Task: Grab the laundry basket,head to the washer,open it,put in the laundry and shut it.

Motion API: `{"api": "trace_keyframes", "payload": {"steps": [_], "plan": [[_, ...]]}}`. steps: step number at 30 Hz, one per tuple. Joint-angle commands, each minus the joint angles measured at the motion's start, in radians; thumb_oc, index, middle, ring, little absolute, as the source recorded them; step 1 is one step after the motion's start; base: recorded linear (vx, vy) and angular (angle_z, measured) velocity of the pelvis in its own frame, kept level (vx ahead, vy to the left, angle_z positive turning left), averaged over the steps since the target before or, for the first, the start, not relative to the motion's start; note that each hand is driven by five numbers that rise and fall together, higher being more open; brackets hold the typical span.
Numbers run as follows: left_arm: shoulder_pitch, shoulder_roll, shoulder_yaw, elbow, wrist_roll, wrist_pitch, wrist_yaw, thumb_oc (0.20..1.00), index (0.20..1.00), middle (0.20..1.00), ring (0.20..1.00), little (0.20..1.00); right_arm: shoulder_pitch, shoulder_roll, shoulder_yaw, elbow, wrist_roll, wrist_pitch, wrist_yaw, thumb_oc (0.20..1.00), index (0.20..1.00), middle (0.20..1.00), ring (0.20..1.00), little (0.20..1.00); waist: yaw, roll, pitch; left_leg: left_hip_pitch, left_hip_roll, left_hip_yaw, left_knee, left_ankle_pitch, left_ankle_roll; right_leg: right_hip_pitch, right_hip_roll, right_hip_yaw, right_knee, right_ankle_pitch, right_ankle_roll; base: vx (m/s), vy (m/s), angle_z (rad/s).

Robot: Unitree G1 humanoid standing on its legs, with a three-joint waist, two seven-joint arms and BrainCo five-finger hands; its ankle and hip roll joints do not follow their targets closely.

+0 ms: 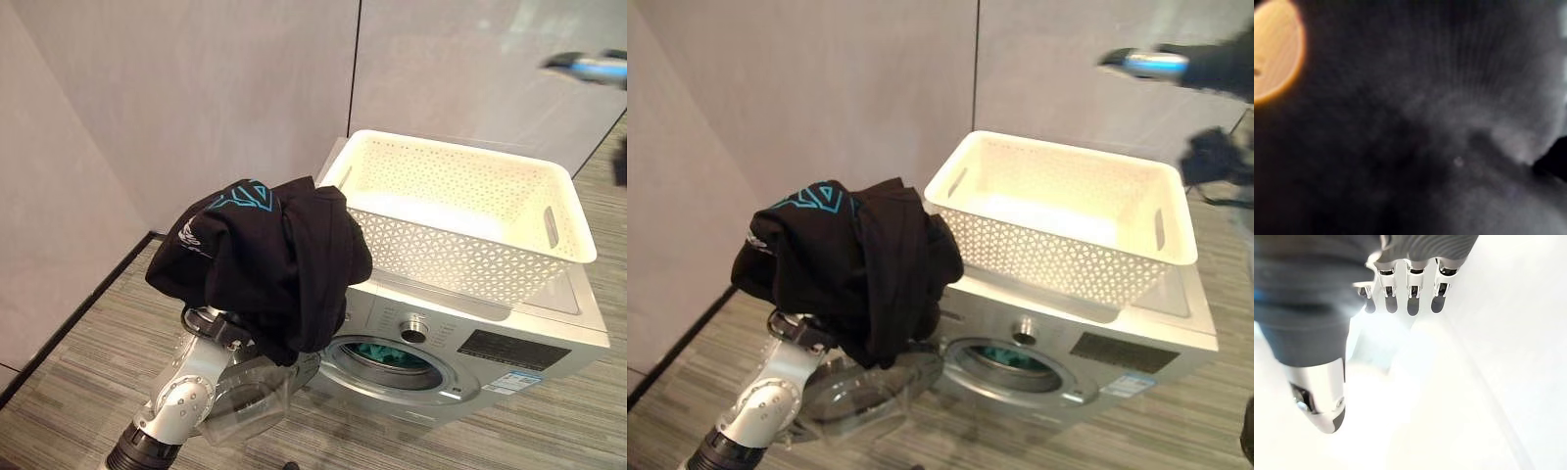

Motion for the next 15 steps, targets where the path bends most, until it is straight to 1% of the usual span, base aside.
{"api": "trace_keyframes", "payload": {"steps": [1,2,3,4,5,6,7,8,9,10,11,12,14,15], "plan": [[0.100,0.033,0.081,-0.066,-0.016,-0.022,-0.065,0.200,0.200,0.200,0.200,0.200,0.142,0.032,-0.192,0.115,0.057,-0.030,-0.135,1.000,1.000,1.000,1.000,1.000,-0.026,-0.029,-0.084,-0.062,0.063,0.005,0.001,0.013,-0.033,-0.013,-0.096,0.079,-0.001,0.048,0.093,-0.04,-0.013,-0.20],[0.139,0.043,0.098,-0.067,-0.022,-0.014,-0.069,0.200,0.200,0.200,0.200,0.200,0.220,0.053,-0.253,0.123,0.062,-0.031,-0.138,1.000,1.000,1.000,1.000,1.000,-0.031,-0.026,-0.081,-0.060,0.064,0.010,0.001,0.006,-0.032,-0.018,-0.093,0.087,-0.001,0.044,0.094,-0.04,-0.007,-0.24],[0.141,0.047,0.093,-0.070,-0.023,-0.012,-0.069,0.200,0.200,0.200,0.200,0.200,0.236,0.058,-0.266,0.118,0.065,-0.033,-0.136,1.000,1.000,1.000,1.000,1.000,-0.025,-0.029,-0.084,-0.060,0.065,0.011,0.001,0.006,-0.032,-0.019,-0.093,0.088,-0.001,0.044,0.094,0.00,-0.010,-0.16],[0.185,0.060,0.108,-0.067,-0.031,-0.002,-0.076,0.200,0.200,0.200,0.200,0.200,0.298,0.068,-0.310,0.161,0.050,-0.020,-0.162,1.000,1.000,1.000,1.000,1.000,-0.036,-0.024,-0.073,-0.061,0.065,0.018,0.001,0.003,-0.027,-0.027,-0.094,0.097,-0.001,0.049,0.096,0.01,-0.008,-0.17],[0.220,0.083,0.106,-0.073,-0.033,0.006,-0.082,0.200,0.200,0.200,0.200,0.200,0.352,0.069,-0.331,0.207,0.045,-0.010,-0.164,1.000,1.000,1.000,1.000,1.000,-0.035,-0.024,-0.074,-0.058,0.066,0.025,0.001,-0.007,-0.024,-0.030,-0.093,0.109,-0.001,0.045,0.099,-0.06,-0.006,-0.21],[0.265,0.100,0.116,-0.066,-0.039,0.017,-0.089,0.200,0.200,0.200,0.200,0.200,0.415,0.074,-0.356,0.285,0.041,0.004,-0.166,1.000,1.000,1.000,1.000,1.000,-0.039,-0.021,-0.058,-0.062,0.067,0.034,0.001,0.008,-0.020,-0.042,-0.093,0.122,-0.001,0.061,0.098,-0.06,-0.037,-0.40],[0.328,0.148,0.115,-0.049,-0.055,0.043,-0.109,0.200,0.200,0.200,0.200,0.200,0.516,0.099,-0.388,0.465,0.050,0.035,-0.172,1.000,1.000,1.000,1.000,1.000,-0.041,-0.018,-0.043,-0.069,0.074,0.042,0.001,0.012,-0.023,-0.051,-0.089,0.132,-0.001,0.062,0.096,-0.05,-0.035,-0.49],[0.330,0.151,0.113,-0.050,-0.056,0.043,-0.110,0.200,0.200,0.200,0.200,0.200,0.520,0.097,-0.390,0.472,0.054,0.029,-0.170,1.000,1.000,1.000,1.000,1.000,-0.039,-0.019,-0.048,-0.066,0.075,0.041,0.001,0.001,-0.024,-0.047,-0.088,0.133,-0.001,0.054,0.097,-0.02,-0.059,-0.38],[0.353,0.174,0.113,-0.035,-0.069,0.052,-0.117,0.200,0.200,0.200,0.200,0.200,0.561,0.107,-0.390,0.607,0.062,0.050,-0.174,1.000,1.000,1.000,1.000,1.000,-0.038,-0.017,-0.035,-0.071,0.077,0.039,0.001,0.012,-0.027,-0.049,-0.085,0.129,-0.001,0.058,0.095,0.01,-0.051,-0.14],[0.374,0.202,0.108,-0.029,-0.080,0.062,-0.123,0.200,0.200,0.200,0.200,0.200,0.576,0.103,-0.381,0.704,0.084,0.058,-0.158,1.000,1.000,1.000,1.000,1.000,-0.038,-0.017,-0.030,-0.075,0.079,0.032,0.001,0.009,-0.029,-0.049,-0.083,0.124,-0.001,0.052,0.095,-0.05,-0.066,0.04],[0.401,0.219,0.098,-0.012,-0.100,0.082,-0.136,0.200,0.200,0.200,0.200,0.200,0.601,0.112,-0.363,0.844,0.106,0.064,-0.142,1.000,1.000,1.000,1.000,1.000,-0.040,-0.015,-0.019,-0.081,0.078,0.026,0.001,0.016,-0.030,-0.051,-0.082,0.117,-0.001,0.053,0.094,-0.03,-0.065,0.04],[0.418,0.230,0.091,0.006,-0.107,0.092,-0.138,0.200,0.200,0.200,0.200,0.200,0.597,0.141,-0.348,0.935,0.161,0.069,-0.122,1.000,1.000,1.000,1.000,1.000,-0.037,-0.010,-0.010,-0.087,0.079,0.022,0.001,0.019,-0.031,-0.054,-0.081,0.113,-0.001,0.052,0.094,-0.05,-0.060,0.04],[0.452,0.260,0.066,0.023,-0.123,0.117,-0.148,0.200,0.200,0.200,0.200,0.200,0.582,0.192,-0.338,1.080,0.274,0.049,-0.077,1.000,1.000,1.000,1.000,1.000,-0.039,-0.004,0.009,-0.096,0.078,0.016,0.001,0.026,-0.034,-0.059,-0.079,0.105,-0.001,0.049,0.092,-0.05,-0.077,0.07],[0.485,0.321,0.040,0.034,-0.154,0.144,-0.162,0.200,0.200,0.200,0.200,0.200,0.569,0.247,-0.264,1.191,0.332,0.043,-0.002,1.000,1.000,1.000,1.000,1.000,-0.039,0.008,0.042,-0.109,0.078,0.015,0.001,0.036,-0.039,-0.068,-0.076,0.098,-0.001,0.047,0.089,-0.05,-0.078,0.04]]}}
